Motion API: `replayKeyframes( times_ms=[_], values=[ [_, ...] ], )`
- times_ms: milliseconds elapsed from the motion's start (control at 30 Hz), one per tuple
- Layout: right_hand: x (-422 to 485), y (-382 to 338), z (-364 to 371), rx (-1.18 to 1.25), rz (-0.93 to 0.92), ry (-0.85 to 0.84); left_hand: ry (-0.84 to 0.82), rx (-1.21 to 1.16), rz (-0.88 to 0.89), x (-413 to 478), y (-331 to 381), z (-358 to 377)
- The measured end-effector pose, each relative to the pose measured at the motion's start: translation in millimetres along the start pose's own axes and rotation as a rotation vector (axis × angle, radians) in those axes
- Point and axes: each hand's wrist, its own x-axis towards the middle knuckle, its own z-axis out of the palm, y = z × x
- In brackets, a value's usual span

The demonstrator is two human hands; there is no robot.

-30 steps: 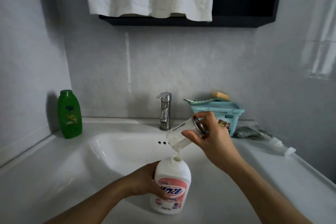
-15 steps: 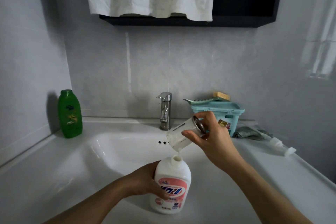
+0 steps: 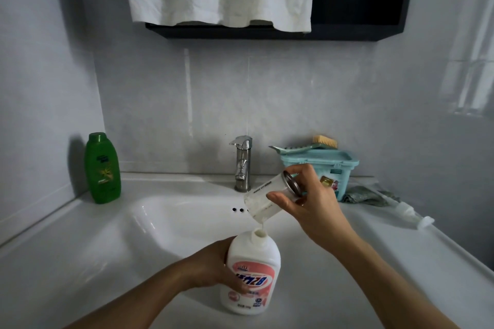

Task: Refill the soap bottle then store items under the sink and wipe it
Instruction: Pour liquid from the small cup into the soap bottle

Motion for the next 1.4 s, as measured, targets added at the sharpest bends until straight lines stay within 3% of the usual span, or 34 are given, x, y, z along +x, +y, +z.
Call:
replayKeyframes(
  times_ms=[1400],
  values=[
    [0.2,-0.5,0.4,0.002,-0.003,0.004,-0.025,0.002,0.002,1.9,-1.3,-1.5]
  ],
)
